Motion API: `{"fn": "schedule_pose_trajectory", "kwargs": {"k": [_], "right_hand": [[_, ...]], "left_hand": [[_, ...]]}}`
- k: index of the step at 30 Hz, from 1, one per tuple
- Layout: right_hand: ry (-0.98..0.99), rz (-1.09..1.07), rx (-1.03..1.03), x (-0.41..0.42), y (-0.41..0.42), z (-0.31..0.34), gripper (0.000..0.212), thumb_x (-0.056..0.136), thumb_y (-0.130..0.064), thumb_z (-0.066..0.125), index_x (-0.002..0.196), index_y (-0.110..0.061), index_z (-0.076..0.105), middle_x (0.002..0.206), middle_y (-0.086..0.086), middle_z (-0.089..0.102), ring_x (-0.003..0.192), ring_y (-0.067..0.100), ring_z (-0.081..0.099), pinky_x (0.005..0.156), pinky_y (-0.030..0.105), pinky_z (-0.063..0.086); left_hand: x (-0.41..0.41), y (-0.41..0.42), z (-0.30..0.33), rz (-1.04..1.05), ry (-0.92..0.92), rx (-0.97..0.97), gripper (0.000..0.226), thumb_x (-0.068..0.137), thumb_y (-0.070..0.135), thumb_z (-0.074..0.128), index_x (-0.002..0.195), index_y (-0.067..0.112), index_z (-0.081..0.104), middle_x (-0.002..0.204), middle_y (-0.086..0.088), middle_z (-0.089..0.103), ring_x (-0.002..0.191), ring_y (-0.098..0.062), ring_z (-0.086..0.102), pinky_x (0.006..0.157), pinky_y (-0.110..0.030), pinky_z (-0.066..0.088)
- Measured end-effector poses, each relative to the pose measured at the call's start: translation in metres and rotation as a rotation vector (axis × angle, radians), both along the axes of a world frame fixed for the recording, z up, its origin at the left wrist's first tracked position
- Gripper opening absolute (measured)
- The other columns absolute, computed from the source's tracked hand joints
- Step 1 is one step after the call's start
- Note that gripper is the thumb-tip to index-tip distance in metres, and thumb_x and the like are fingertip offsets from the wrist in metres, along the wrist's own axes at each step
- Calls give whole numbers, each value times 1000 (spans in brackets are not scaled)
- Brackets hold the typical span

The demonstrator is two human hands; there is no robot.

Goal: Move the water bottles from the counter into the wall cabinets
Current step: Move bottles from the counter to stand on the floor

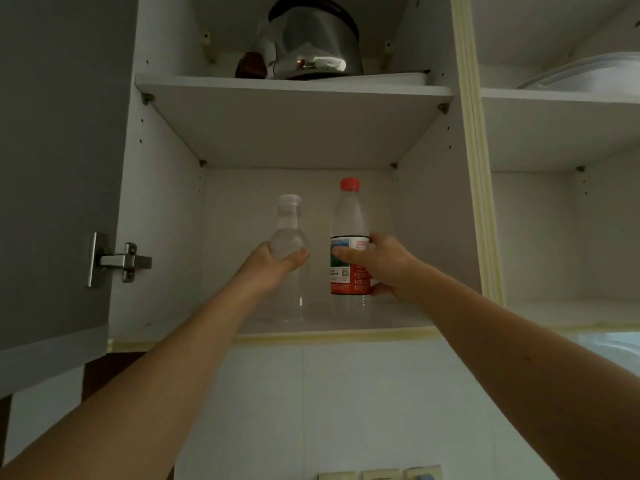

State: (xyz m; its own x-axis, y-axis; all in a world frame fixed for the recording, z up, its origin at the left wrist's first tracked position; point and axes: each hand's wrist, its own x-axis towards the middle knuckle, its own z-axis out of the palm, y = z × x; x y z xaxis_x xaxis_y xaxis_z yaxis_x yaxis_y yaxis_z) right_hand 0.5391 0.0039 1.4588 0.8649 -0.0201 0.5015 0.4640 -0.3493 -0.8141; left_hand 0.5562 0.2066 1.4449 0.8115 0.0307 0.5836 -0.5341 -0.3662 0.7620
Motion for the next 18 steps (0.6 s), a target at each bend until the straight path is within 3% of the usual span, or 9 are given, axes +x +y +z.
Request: {"fn": "schedule_pose_trajectory", "kwargs": {"k": [3,7,11,15,18], "right_hand": [[6,-5,-17,17,8,-1,50,84,-37,79,123,-18,56,109,5,70,97,24,71,87,52,59],[28,-27,-37,32,10,-1,39,86,-40,77,116,-22,59,105,1,70,98,22,69,91,51,56],[38,-33,-58,36,9,-1,25,88,-40,75,104,-26,62,105,1,72,100,21,69,93,51,55],[72,-65,-126,26,6,-3,46,90,-32,74,131,-19,57,121,4,68,113,24,65,95,48,55],[64,-122,-165,8,-1,-4,79,90,-28,76,154,-16,32,138,10,57,119,29,61,97,49,55]], "left_hand": [[13,-3,2,-49,2,10,31,91,42,71,112,19,65,116,-10,71,104,-26,68,98,-44,53],[28,-4,5,-56,67,33,61,91,45,70,137,9,54,129,-15,65,117,-34,62,104,-51,49],[35,-3,6,-31,87,67,66,90,52,68,140,11,52,132,-15,63,119,-36,61,103,-51,50],[35,-3,6,80,69,153,74,90,54,67,145,8,45,136,-16,59,119,-36,60,101,-48,51],[25,-8,1,206,75,303,85,92,52,65,153,7,26,147,-18,46,128,-36,52,102,-41,47]]}}
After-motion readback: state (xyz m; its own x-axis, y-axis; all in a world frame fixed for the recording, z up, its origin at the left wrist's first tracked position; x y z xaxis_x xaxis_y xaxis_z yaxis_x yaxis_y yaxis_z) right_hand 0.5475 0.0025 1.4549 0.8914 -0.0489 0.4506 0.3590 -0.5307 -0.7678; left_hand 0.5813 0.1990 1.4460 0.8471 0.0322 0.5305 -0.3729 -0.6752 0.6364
